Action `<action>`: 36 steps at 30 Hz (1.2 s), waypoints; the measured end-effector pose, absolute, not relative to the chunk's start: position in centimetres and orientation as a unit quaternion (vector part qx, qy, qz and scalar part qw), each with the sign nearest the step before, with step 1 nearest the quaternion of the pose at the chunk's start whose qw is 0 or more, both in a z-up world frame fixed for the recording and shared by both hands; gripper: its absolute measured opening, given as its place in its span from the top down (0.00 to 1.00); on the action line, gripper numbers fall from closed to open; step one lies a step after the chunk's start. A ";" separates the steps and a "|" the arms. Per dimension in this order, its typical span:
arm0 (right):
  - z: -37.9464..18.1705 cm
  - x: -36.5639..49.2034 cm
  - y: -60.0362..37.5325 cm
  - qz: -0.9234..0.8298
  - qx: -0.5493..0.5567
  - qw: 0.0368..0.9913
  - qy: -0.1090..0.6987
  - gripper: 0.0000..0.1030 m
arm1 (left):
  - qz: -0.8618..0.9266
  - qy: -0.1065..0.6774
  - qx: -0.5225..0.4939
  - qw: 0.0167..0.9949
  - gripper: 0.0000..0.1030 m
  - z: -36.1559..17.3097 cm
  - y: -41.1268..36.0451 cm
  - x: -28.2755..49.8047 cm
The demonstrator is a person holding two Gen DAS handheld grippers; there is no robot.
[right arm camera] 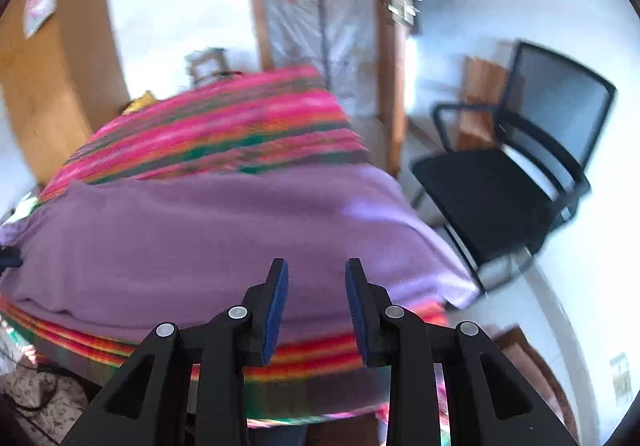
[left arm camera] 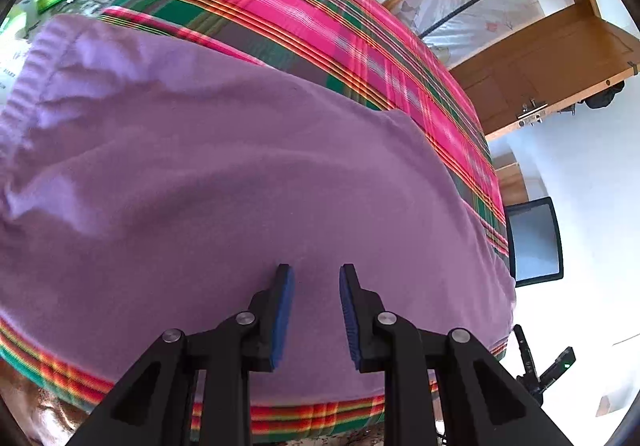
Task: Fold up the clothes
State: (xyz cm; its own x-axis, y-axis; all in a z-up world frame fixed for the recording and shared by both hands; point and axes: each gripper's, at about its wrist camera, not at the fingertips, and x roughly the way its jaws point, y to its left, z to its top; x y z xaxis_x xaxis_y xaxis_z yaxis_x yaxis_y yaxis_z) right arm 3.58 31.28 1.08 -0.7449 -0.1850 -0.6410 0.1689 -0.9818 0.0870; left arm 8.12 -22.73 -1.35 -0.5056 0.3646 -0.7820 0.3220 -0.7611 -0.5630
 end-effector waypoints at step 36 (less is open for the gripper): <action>0.6 6.5 5.8 -0.845 0.345 0.385 0.137 0.70 | 0.811 -0.404 -0.408 -0.112 0.68 0.5 -39.0 10.8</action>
